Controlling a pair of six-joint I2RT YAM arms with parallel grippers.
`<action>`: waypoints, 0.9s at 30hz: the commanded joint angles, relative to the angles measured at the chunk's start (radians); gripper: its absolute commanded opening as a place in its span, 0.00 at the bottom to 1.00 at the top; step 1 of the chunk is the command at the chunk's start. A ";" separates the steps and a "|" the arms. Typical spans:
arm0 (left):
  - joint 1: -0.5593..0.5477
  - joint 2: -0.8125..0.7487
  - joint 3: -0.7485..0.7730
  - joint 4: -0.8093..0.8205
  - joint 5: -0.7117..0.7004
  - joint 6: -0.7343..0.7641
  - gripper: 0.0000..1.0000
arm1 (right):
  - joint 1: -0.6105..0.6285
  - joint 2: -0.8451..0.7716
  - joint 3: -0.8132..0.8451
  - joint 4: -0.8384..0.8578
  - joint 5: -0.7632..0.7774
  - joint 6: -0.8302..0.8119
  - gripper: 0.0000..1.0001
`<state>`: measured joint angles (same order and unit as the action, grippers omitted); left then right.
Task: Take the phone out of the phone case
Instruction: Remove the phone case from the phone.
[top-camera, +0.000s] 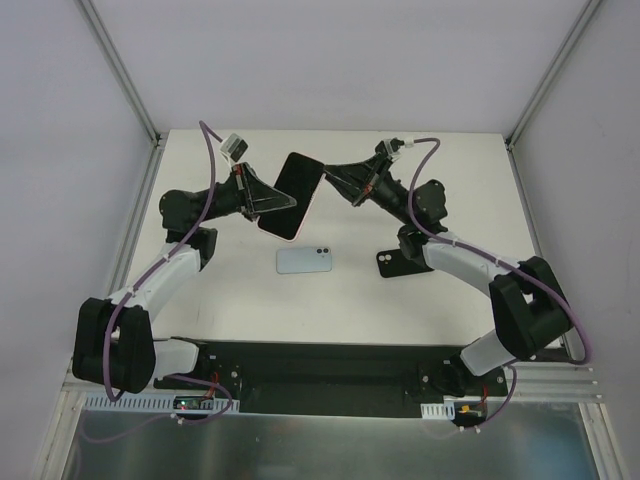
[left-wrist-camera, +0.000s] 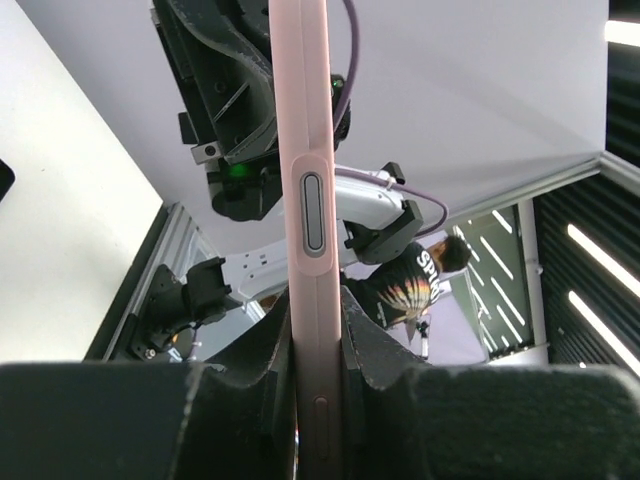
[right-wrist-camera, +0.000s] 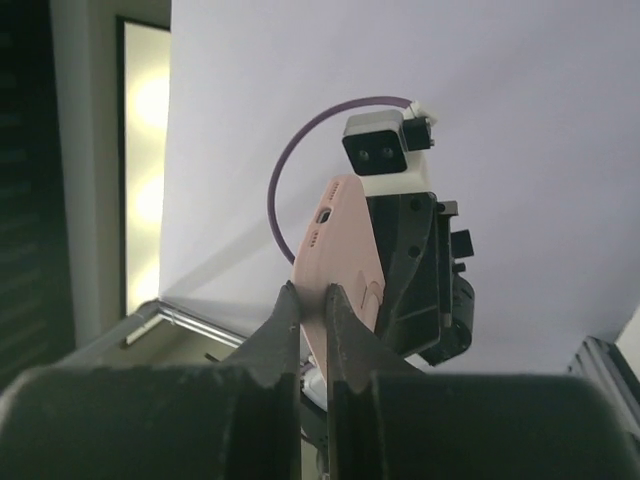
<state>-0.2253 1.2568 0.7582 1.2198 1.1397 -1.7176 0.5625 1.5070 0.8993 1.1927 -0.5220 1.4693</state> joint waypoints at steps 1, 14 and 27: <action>-0.028 -0.040 0.038 0.461 0.071 -0.011 0.00 | 0.074 0.041 0.082 0.340 0.141 0.178 0.01; -0.028 -0.094 0.096 0.463 0.118 0.015 0.00 | 0.178 0.009 0.145 0.341 0.350 0.184 0.02; -0.028 -0.123 0.164 0.463 0.137 -0.010 0.00 | 0.224 0.053 0.089 0.315 0.373 0.181 0.01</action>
<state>-0.2165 1.1774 0.8558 1.2591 1.1824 -1.7359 0.7654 1.5536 0.9985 1.3281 -0.1497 1.6531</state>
